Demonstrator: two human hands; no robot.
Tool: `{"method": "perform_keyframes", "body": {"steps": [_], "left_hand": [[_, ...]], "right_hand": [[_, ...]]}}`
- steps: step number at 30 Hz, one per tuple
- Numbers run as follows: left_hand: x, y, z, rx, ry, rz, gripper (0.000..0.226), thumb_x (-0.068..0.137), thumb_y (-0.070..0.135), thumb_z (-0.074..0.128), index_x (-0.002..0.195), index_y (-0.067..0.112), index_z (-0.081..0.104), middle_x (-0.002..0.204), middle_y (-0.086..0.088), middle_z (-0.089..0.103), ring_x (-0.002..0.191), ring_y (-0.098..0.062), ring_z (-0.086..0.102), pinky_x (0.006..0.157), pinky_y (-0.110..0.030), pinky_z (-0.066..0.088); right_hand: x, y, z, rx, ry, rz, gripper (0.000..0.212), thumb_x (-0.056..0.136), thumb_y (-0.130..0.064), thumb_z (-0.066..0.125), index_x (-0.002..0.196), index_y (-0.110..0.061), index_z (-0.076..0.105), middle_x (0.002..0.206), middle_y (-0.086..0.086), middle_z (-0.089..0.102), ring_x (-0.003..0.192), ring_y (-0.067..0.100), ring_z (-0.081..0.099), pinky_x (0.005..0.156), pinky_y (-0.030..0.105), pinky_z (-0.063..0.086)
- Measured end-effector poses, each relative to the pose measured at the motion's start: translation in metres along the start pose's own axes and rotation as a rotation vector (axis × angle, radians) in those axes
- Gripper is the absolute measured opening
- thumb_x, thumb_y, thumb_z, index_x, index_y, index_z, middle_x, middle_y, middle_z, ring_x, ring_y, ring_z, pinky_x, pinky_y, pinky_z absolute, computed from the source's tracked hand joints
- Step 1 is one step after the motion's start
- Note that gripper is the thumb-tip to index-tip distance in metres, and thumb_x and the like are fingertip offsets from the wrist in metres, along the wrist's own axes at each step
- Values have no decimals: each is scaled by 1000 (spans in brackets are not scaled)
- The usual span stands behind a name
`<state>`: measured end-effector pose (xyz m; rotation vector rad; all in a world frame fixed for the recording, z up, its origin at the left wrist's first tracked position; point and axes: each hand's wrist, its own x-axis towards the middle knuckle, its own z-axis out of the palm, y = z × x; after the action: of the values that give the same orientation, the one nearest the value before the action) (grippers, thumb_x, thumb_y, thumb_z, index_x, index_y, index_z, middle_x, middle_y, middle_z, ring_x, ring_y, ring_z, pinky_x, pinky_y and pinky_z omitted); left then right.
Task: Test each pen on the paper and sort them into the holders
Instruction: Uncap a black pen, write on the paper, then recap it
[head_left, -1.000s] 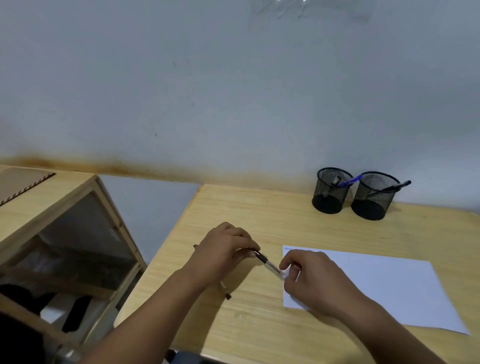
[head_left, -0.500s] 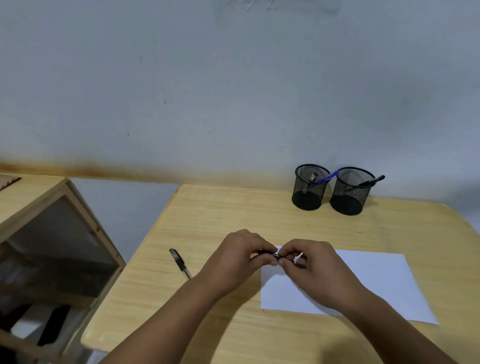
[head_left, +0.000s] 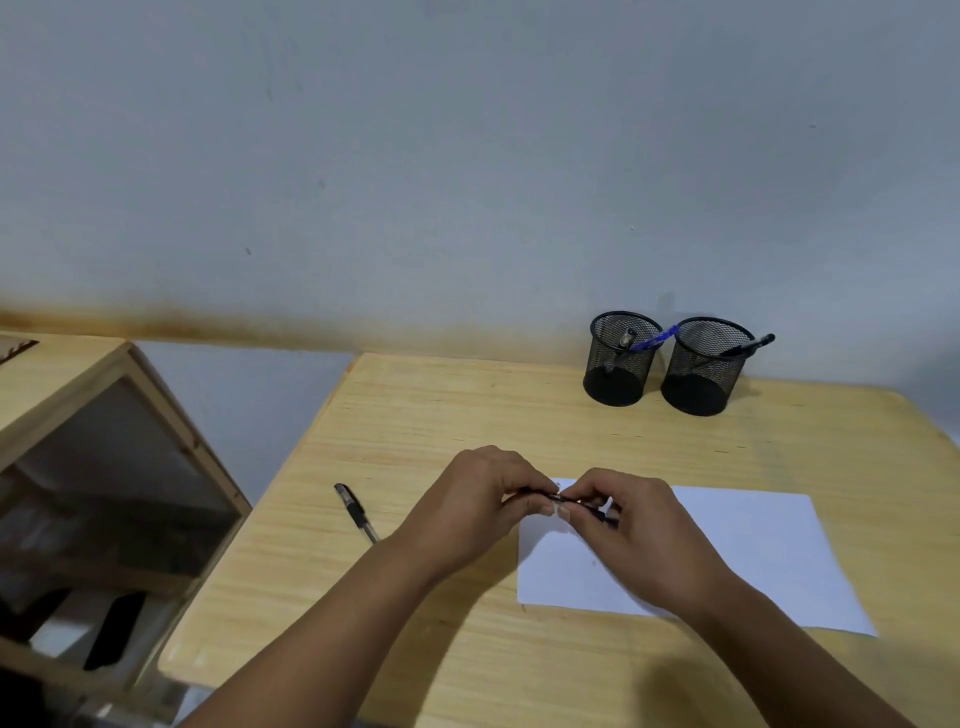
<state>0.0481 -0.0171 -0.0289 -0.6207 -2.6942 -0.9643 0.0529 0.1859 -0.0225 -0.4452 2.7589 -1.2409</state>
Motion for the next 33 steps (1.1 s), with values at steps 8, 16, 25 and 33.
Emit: {"method": "perform_keyframes", "body": {"steps": [8,16,25,33], "left_hand": [[-8,-25,1,52,168,-497,9,85,28,65,89,30,73,90,17,67,85,0,59,73,-22,48],[-13,-38,6,76,199,-595,14,84,30,69,97,26,72,94,12,67,91,-9,61,74,-25,48],[-34,-2,35,145,150,-298,28,92,34,54,118,30,64,112,19,58,105,-7,45,87,-22,37],[-40,2,52,189,78,-285,42,84,53,55,119,32,63,121,17,54,110,-10,42,94,-32,42]], "right_hand": [[-7,25,-8,460,105,255,34,96,-9,59,116,-35,66,99,4,68,79,18,74,81,37,62],[-11,35,-5,647,189,344,19,96,-10,61,105,-18,76,93,7,77,82,18,77,86,49,60],[-10,36,-2,908,175,257,41,84,12,67,113,-17,73,108,9,77,105,24,72,102,46,50],[9,29,8,614,379,213,13,92,-16,67,95,-27,72,88,-2,77,85,14,74,68,17,59]]}}
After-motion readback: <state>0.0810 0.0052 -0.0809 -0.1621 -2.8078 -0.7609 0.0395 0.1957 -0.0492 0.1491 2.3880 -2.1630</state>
